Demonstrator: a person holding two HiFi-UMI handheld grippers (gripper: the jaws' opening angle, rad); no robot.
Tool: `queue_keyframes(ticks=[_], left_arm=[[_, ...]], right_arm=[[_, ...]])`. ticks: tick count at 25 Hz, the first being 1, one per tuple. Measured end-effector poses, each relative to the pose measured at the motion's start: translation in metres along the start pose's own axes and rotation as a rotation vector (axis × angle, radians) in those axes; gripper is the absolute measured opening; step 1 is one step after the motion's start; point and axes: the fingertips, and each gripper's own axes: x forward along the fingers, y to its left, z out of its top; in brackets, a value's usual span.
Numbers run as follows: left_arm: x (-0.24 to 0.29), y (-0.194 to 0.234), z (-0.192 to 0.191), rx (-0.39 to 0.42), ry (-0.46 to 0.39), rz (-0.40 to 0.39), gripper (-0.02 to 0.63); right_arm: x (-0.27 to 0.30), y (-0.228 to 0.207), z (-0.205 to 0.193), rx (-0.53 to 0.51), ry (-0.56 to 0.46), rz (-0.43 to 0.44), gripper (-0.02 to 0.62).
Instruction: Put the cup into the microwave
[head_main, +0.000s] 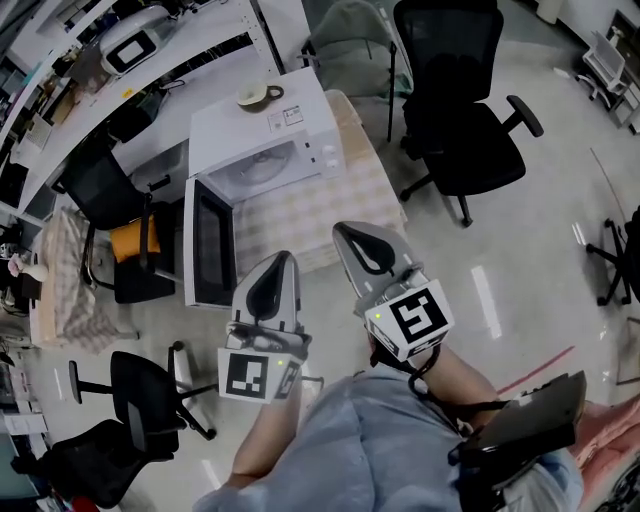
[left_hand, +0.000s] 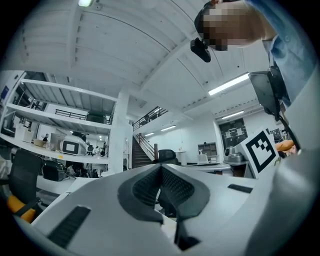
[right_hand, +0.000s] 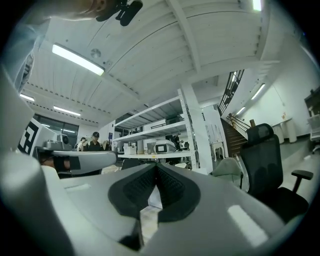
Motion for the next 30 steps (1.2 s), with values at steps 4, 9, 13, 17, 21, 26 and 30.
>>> queue_keyframes(ticks=[4, 9, 13, 17, 21, 26, 30], left_arm=[[0.030, -0.002, 0.008, 0.026, -0.003, 0.010, 0.005], [0.056, -0.005, 0.015, 0.059, -0.017, 0.025, 0.005], [0.069, -0.002, 0.014, 0.069, -0.025, 0.044, 0.005], [0.079, 0.005, 0.015, 0.066, -0.026, 0.064, 0.005], [0.086, 0.013, 0.012, 0.069, -0.021, 0.072, 0.005], [0.095, 0.030, 0.005, 0.044, -0.029, 0.087, 0.005], [0.104, 0.051, -0.002, 0.016, -0.030, 0.094, 0.005]], right_arm=[[0.010, -0.032, 0.007, 0.007, -0.016, 0.006, 0.002], [0.021, -0.056, 0.012, 0.008, -0.033, 0.032, 0.002], [0.031, -0.067, 0.011, 0.007, -0.031, 0.055, 0.002], [0.041, -0.074, 0.016, -0.007, -0.040, 0.080, 0.002], [0.052, -0.078, 0.017, -0.015, -0.041, 0.092, 0.002], [0.070, -0.081, 0.009, -0.026, -0.020, 0.099, 0.002], [0.090, -0.080, 0.003, -0.039, 0.004, 0.108, 0.002]])
